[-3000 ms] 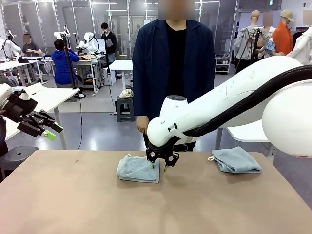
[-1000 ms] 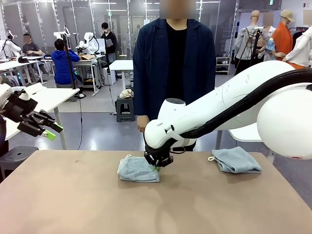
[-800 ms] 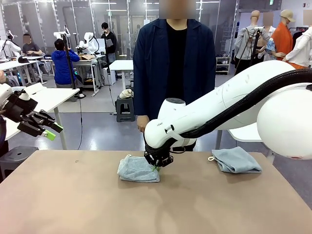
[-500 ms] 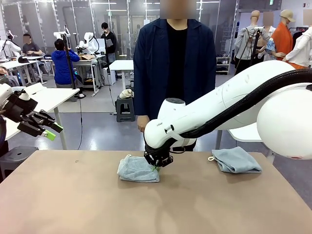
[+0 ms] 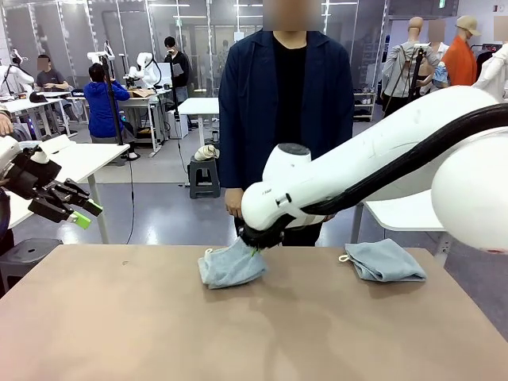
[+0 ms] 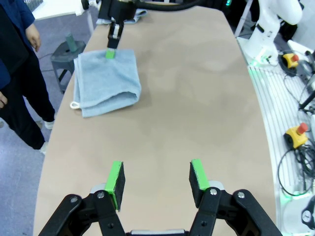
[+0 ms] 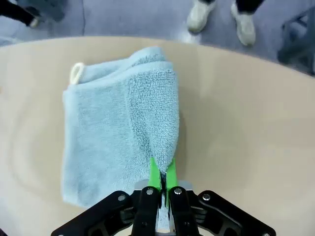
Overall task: Fold the towels and place them in the basket.
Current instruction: Stack the folded Towel with hook on the right side of the table.
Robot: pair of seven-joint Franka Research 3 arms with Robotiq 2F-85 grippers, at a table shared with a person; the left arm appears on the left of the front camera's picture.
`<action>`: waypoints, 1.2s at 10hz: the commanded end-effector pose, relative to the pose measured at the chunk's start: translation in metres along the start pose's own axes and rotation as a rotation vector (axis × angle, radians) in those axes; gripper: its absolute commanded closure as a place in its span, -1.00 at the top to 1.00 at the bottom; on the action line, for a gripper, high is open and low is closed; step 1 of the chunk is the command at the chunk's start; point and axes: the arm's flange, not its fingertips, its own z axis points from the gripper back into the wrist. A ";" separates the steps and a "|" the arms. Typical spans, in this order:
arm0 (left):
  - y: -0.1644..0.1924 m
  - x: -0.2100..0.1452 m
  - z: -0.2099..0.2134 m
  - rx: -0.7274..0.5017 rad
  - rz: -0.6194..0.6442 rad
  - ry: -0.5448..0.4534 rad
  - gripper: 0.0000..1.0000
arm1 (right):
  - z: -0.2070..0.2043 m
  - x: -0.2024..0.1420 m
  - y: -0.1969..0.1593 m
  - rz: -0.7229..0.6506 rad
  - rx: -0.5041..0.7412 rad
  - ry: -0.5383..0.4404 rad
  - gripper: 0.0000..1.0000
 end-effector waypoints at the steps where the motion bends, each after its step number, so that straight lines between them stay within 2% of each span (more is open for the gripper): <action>1: -0.001 0.002 0.001 0.004 0.007 0.015 0.35 | 0.042 0.014 -0.032 0.081 0.002 -0.056 -0.90; 7: -0.001 0.002 0.001 0.004 0.007 0.015 0.35 | 0.148 0.044 -0.105 0.166 -0.114 -0.132 -0.90; 12: -0.001 0.002 0.001 0.004 0.007 0.015 0.35 | 0.195 0.043 -0.170 0.244 -0.131 -0.047 -0.90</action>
